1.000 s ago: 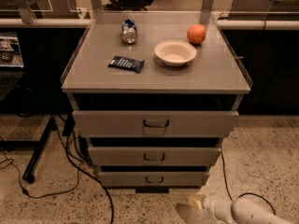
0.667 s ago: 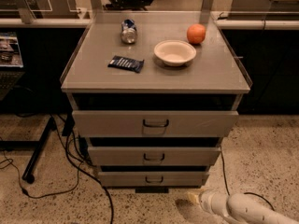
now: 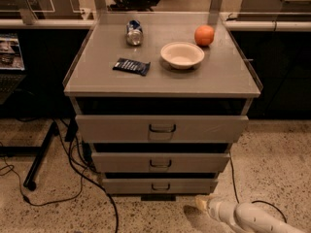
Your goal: Open bottom drawer
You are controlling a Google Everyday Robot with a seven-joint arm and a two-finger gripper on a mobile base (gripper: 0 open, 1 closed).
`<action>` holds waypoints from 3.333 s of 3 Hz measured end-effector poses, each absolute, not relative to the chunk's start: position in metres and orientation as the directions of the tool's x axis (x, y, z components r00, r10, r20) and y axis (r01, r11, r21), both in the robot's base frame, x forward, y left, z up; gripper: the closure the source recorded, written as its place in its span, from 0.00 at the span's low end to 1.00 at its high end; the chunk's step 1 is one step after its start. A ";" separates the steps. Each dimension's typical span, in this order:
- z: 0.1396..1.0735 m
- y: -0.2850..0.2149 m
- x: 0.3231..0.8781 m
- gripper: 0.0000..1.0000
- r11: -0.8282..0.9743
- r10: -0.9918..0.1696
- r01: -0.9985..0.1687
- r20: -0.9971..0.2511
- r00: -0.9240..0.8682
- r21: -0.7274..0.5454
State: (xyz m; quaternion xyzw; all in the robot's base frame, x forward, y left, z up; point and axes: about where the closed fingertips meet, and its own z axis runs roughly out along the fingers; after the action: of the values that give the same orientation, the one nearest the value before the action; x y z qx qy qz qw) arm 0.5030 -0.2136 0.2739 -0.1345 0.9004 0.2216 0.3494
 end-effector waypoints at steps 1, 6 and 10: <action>0.271 -0.217 0.528 1.00 0.879 -0.028 -0.362 -0.726 -0.687 0.309; 0.223 -0.237 0.625 1.00 0.923 0.146 -0.192 -0.765 -0.627 0.334; 0.195 -0.238 0.650 1.00 0.951 0.122 -0.127 -0.719 -0.684 0.283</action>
Offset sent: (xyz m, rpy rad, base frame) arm 0.0844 -0.0068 -0.0079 0.0686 -0.1283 -0.1284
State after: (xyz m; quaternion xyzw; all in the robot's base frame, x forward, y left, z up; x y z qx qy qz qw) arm 0.6500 -0.2376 0.1952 -0.0013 0.9041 0.1571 0.3974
